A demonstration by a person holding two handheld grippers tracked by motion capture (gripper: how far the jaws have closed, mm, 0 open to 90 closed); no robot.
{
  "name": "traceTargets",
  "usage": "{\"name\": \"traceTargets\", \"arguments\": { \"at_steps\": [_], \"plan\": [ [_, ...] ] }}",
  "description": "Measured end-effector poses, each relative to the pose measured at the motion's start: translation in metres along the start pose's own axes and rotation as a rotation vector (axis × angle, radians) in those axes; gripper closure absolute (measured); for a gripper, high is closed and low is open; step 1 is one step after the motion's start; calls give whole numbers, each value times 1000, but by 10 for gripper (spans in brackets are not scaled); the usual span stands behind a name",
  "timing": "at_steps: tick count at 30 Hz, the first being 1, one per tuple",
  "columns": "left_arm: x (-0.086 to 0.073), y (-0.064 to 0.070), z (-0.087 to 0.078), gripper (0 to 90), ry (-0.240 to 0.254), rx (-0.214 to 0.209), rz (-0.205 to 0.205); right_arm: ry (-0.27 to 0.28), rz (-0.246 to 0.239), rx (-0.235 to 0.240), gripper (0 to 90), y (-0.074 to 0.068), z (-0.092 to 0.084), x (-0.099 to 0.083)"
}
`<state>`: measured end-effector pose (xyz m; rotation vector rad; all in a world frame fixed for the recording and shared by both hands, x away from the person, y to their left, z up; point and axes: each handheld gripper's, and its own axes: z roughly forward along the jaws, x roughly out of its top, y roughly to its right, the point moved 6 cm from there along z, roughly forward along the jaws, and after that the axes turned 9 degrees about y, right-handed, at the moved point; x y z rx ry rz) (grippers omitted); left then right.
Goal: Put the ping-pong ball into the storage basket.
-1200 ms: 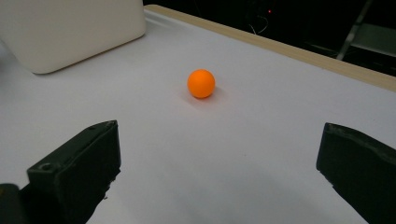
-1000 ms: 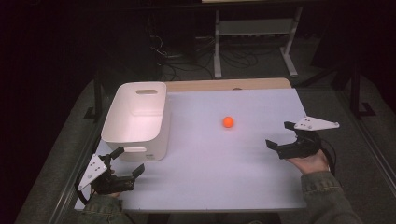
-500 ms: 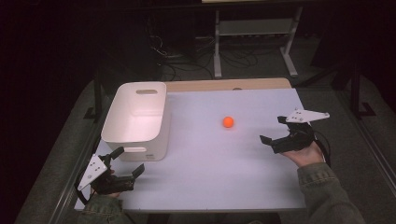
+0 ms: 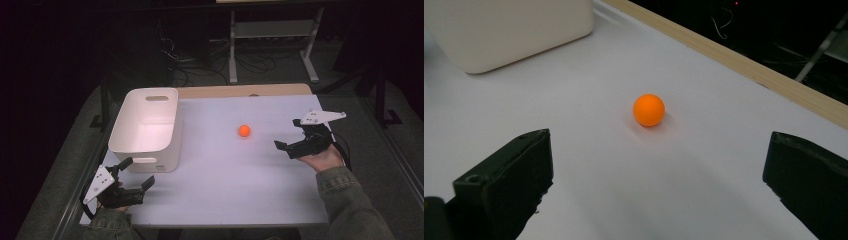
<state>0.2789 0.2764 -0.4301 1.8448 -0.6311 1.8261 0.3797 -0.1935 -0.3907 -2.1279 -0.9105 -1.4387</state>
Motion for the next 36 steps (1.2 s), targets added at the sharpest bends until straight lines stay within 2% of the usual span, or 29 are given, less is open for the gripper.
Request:
{"name": "traceTargets", "arguments": {
  "at_steps": [16,36],
  "plan": [
    [0,0,0,16,2,-3,-2,-32,-29,11,0,6,10,13],
    [0,0,0,16,4,-1,-2,-74,-41,26,0,13,27,24]
  ]
}}
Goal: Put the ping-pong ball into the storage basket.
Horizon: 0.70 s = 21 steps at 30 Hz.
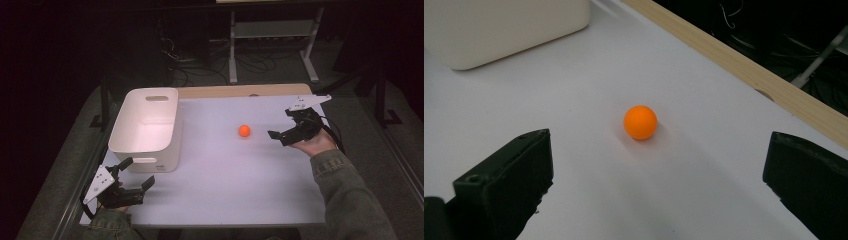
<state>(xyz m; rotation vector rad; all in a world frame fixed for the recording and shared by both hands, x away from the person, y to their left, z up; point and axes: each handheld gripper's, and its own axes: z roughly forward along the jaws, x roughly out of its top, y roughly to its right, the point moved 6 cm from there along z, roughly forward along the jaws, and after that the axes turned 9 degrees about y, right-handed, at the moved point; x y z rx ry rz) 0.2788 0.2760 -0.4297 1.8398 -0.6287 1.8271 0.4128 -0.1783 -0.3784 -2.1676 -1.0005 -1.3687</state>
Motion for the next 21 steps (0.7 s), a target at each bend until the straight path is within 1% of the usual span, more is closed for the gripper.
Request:
{"name": "traceTargets", "arguments": {
  "at_steps": [5,7,15,21],
  "plan": [
    [0,0,0,15,0,-1,0,-8,4,4,0,2,4,0],
    [0,0,0,16,0,-1,0,-20,3,6,0,2,6,-1],
    [0,0,0,16,0,1,1,-26,2,4,0,7,11,0],
    [0,0,0,16,-2,1,1,-36,-4,15,0,9,17,4]
  ]
}}
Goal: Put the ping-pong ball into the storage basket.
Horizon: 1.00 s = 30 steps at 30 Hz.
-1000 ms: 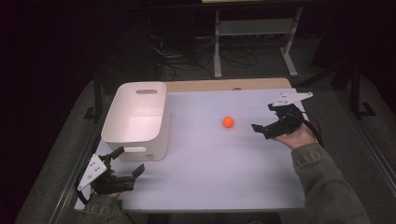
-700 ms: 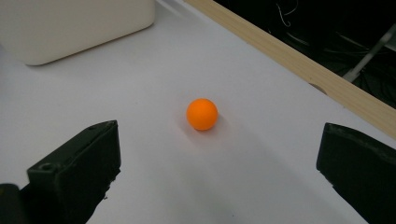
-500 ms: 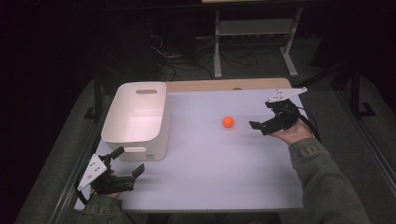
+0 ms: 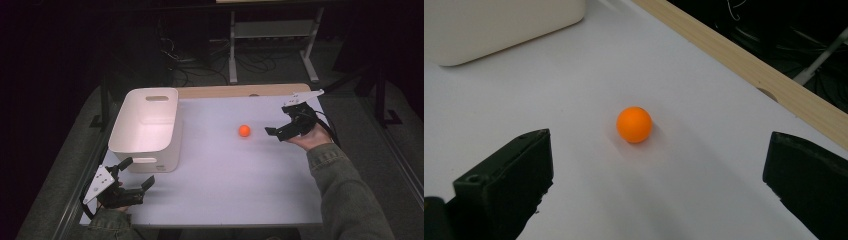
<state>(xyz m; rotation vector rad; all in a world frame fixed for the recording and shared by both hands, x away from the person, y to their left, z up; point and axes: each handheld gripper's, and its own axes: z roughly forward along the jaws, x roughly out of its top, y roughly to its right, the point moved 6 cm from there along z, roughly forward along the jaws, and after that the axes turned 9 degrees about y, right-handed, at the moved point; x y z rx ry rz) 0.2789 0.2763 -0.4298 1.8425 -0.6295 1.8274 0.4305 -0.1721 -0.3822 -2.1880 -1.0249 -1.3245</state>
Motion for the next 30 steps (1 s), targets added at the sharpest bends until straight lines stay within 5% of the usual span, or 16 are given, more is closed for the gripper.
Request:
{"name": "traceTargets", "arguments": {
  "at_steps": [30],
  "plan": [
    [0,0,0,16,-6,5,4,-99,-3,63,0,8,43,7]
  ]
}}
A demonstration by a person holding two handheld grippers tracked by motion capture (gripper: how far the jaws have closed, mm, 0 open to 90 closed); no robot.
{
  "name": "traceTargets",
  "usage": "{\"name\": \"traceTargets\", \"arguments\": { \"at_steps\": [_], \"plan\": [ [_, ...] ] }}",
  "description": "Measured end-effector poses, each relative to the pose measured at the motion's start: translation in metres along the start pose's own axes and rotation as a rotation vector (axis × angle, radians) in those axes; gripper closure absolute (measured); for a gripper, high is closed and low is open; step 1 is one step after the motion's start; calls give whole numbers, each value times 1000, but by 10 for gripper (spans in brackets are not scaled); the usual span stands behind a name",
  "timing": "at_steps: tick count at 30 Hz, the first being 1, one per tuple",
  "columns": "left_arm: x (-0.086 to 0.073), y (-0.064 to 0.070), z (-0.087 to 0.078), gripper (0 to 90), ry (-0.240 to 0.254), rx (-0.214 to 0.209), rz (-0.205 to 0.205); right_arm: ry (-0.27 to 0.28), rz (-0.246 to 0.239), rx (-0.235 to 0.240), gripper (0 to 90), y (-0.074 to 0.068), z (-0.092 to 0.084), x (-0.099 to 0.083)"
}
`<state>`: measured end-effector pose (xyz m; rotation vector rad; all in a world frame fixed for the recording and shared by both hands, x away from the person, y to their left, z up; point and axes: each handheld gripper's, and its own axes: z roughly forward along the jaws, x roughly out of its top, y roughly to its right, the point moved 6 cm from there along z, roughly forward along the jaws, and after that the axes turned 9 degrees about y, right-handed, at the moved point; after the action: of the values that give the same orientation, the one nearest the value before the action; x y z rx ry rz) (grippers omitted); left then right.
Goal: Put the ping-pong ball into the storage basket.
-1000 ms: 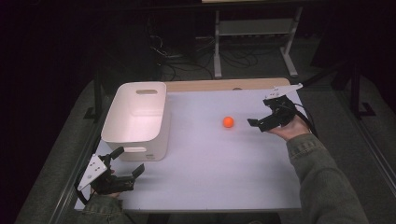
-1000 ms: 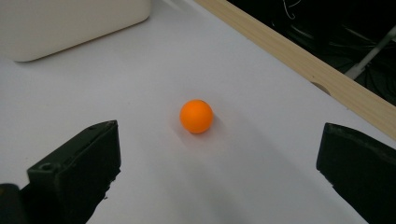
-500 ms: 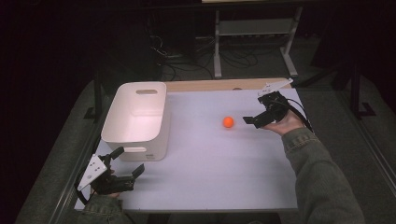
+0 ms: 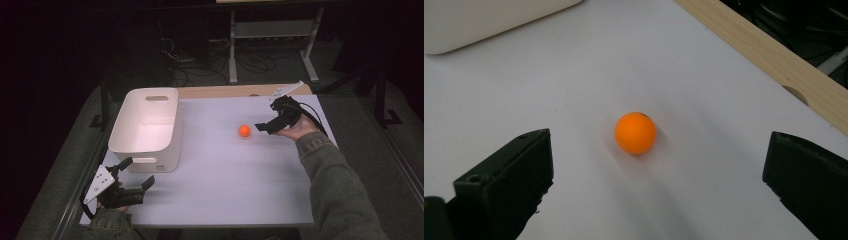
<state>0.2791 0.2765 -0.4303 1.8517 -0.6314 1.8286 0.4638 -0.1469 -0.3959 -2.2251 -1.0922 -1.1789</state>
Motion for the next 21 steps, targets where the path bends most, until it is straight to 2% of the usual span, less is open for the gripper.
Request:
{"name": "traceTargets", "arguments": {
  "at_steps": [8,21],
  "plan": [
    [0,0,0,16,0,-1,-3,-10,0,16,0,0,11,3],
    [0,0,0,16,1,-6,-3,-54,11,46,0,-2,34,-5]
  ]
}}
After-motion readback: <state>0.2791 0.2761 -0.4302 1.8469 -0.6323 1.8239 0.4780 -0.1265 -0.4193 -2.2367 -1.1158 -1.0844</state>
